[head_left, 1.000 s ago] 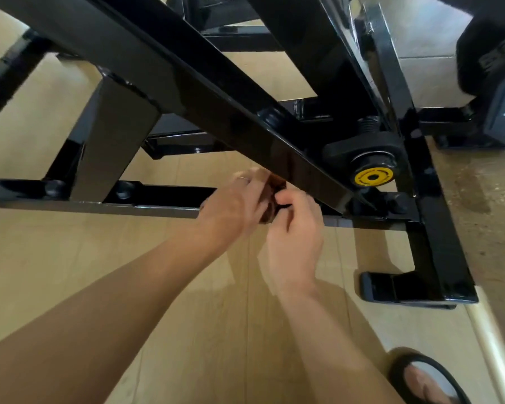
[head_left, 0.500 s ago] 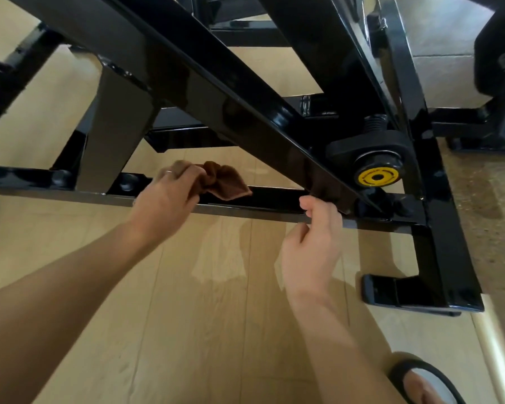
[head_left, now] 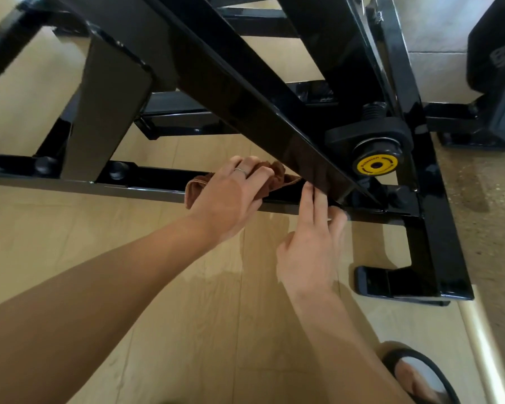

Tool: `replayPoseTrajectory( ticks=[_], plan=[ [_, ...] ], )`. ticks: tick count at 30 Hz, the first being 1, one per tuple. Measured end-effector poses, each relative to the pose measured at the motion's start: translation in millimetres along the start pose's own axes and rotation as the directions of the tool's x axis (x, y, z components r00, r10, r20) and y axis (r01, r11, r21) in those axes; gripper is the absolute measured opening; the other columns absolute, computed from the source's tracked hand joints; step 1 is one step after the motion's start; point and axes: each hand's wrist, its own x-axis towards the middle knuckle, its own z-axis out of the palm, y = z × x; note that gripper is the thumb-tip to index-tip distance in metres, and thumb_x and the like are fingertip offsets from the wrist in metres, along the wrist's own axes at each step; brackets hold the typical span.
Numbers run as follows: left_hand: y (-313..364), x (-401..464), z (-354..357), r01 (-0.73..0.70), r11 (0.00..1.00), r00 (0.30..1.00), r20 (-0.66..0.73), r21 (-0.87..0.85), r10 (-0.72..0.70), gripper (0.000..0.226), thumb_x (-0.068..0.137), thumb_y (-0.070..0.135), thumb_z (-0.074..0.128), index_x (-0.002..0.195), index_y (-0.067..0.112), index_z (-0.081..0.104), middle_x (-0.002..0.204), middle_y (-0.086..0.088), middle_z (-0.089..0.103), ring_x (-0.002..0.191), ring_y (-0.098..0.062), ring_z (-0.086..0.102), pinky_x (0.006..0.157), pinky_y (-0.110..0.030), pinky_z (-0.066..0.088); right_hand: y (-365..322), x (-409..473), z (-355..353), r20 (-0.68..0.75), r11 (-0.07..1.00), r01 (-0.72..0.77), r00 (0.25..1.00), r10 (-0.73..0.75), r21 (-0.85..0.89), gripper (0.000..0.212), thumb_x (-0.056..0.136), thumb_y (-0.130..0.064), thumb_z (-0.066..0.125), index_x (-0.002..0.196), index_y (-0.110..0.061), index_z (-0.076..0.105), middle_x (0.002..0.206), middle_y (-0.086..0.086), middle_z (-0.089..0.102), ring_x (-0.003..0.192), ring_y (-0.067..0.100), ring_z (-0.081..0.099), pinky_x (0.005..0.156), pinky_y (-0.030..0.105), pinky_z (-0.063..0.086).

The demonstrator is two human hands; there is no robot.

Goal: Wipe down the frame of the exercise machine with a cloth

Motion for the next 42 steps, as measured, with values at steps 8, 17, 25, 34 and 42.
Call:
replayPoseTrajectory(
  ticks=[8,17,25,34,42],
  plan=[
    [-7.6,-5.1,4.7,-0.03,0.999,0.999,-0.014,-0.031,0.03,0.046,0.098,0.027,0.06,0.142,0.021,0.049,0.149,-0.008,0.047,0.137,-0.028,0.042,0.113,-0.043,0.045,-5.0,-1.3,3.0,-0.006,1.0,-0.026,1.0,0.026,0.013,0.095,0.084,-0.003,0.068,0.162,-0.021,0.017,0.166,-0.001,0.021,0.125,0.027,0.036,0.099,0.038,0.049],
    [-8.7,-5.6,10.0,-0.036,0.999,0.997,-0.062,0.02,0.037,0.045,0.093,0.028,0.06,0.135,0.027,0.044,0.143,-0.007,0.053,0.134,-0.029,0.046,0.112,-0.04,0.044,3.6,-3.0,5.0,0.051,1.0,0.006,0.999,-0.005,-0.026,0.105,0.083,-0.002,0.068,0.163,-0.032,0.005,0.169,0.0,0.01,0.107,0.022,0.049,0.096,0.042,0.05],
    [-10.2,-6.1,12.1,-0.043,0.999,0.996,-0.077,0.0,0.043,0.043,0.093,0.028,0.059,0.135,0.026,0.046,0.142,-0.007,0.052,0.131,-0.028,0.048,0.109,-0.039,0.047,8.4,-6.4,8.2,0.017,0.999,0.0,1.0,0.0,-0.038,0.105,0.083,-0.007,0.072,0.163,-0.026,0.006,0.17,-0.003,0.011,0.114,0.023,0.05,0.097,0.042,0.049],
    [-12.5,-5.5,15.1,-0.069,0.998,0.991,-0.115,-0.005,0.068,0.042,0.093,0.03,0.057,0.134,0.026,0.045,0.139,-0.007,0.052,0.125,-0.027,0.049,0.106,-0.038,0.048,15.8,-9.9,7.1,0.009,0.998,-0.044,0.999,0.043,0.048,0.101,0.089,-0.008,0.066,0.163,-0.033,0.002,0.17,0.001,0.016,0.134,0.03,0.043,0.109,0.048,0.045],
    [-14.2,-4.4,15.9,-0.069,0.998,0.994,-0.087,0.001,0.069,0.043,0.095,0.028,0.059,0.136,0.025,0.046,0.141,-0.008,0.051,0.128,-0.029,0.048,0.108,-0.041,0.047,13.9,-11.6,5.8,-0.003,0.998,-0.035,0.999,0.035,0.06,0.102,0.088,-0.007,0.066,0.162,-0.036,0.001,0.169,0.003,0.018,0.133,0.03,0.044,0.109,0.049,0.045]
  ],
)
